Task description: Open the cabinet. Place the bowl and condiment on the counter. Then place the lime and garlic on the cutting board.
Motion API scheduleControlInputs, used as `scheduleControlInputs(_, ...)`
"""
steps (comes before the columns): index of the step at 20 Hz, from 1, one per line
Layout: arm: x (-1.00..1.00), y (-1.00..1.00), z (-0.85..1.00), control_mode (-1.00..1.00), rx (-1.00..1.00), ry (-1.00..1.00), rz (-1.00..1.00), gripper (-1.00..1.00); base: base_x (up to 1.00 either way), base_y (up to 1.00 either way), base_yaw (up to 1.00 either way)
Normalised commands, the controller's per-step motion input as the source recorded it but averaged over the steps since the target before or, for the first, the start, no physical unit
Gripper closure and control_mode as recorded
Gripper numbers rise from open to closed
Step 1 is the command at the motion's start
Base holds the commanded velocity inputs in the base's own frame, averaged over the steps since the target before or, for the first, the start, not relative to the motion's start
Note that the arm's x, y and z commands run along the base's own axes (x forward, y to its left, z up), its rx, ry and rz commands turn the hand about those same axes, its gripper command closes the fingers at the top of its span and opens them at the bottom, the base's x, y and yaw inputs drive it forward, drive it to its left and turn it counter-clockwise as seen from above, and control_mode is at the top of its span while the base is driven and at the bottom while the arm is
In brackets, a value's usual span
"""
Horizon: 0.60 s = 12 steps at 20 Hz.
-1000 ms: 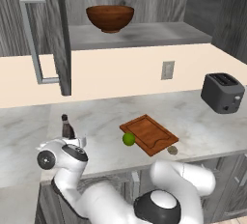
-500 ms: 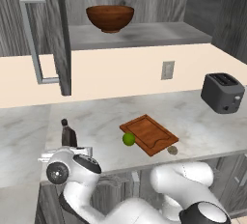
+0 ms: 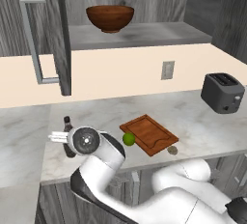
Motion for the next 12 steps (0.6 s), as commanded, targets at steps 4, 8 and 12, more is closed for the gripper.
scheduleControlInputs(4,-0.21,-0.96,0.73,-1.00,0.34,0.07,0.08,-1.00,0.00,0.00,0.00)
scheduleControlInputs(8,-0.06,-0.97,0.69,-1.00,0.40,0.02,0.11,-1.00,0.00,0.00,0.00)
scheduleControlInputs(12,0.00,-0.96,0.21,-1.00,0.33,0.01,0.11,-1.00,0.00,0.00,0.00)
